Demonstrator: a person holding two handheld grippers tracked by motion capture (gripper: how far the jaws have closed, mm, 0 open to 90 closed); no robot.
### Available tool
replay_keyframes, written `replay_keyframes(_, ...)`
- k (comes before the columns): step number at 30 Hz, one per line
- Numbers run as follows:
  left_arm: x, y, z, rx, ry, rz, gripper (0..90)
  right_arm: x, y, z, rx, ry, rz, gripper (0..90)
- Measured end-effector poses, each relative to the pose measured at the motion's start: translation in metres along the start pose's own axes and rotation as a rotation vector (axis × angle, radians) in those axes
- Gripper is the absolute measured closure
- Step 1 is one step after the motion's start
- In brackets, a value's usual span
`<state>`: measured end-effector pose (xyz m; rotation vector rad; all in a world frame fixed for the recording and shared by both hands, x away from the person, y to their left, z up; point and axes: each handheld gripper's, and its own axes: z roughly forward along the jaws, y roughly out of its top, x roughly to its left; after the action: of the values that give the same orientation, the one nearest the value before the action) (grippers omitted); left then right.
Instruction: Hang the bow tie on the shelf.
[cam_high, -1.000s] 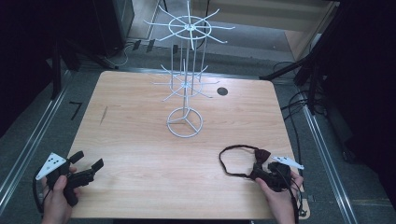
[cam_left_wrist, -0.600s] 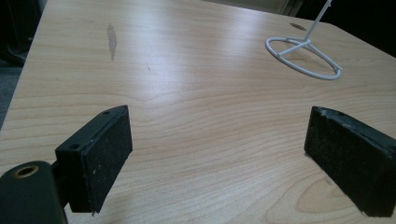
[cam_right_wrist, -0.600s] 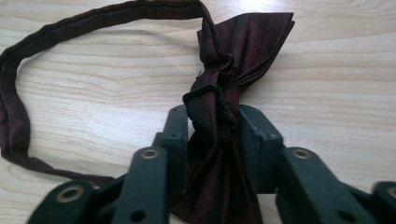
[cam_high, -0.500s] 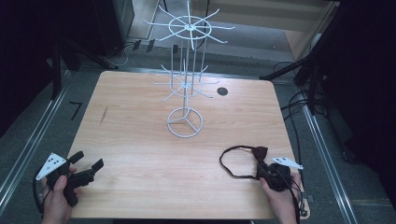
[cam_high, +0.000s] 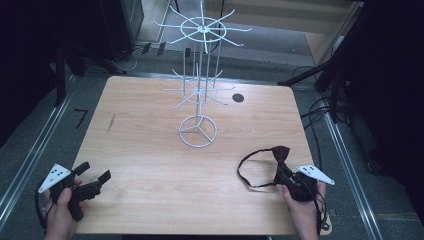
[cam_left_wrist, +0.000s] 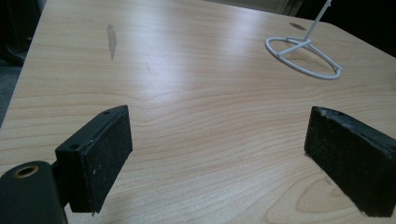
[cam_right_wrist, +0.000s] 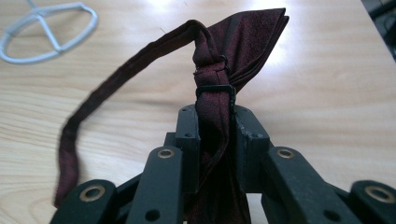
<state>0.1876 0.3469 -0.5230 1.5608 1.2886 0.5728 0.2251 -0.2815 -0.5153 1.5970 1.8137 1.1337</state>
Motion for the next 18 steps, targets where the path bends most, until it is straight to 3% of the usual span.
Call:
replay_keyframes(6, 0.0, 0.0, 0.0, 0.0, 0.002, -0.001, 8.2, 0.011, 0.012, -0.002, -0.053, 0.03, -0.022, 75.3)
replay_keyframes(9, 0.0, 0.0, 0.0, -0.002, 0.0, 0.002, 8.2, 0.02, 0.019, -0.002, -0.085, 0.05, -0.009, 75.4)
replay_keyframes(18, 0.0, 0.0, -0.001, -0.005, 0.003, 0.002, 8.2, 0.042, 0.034, 0.0, -0.126, 0.082, -0.033, 75.4)
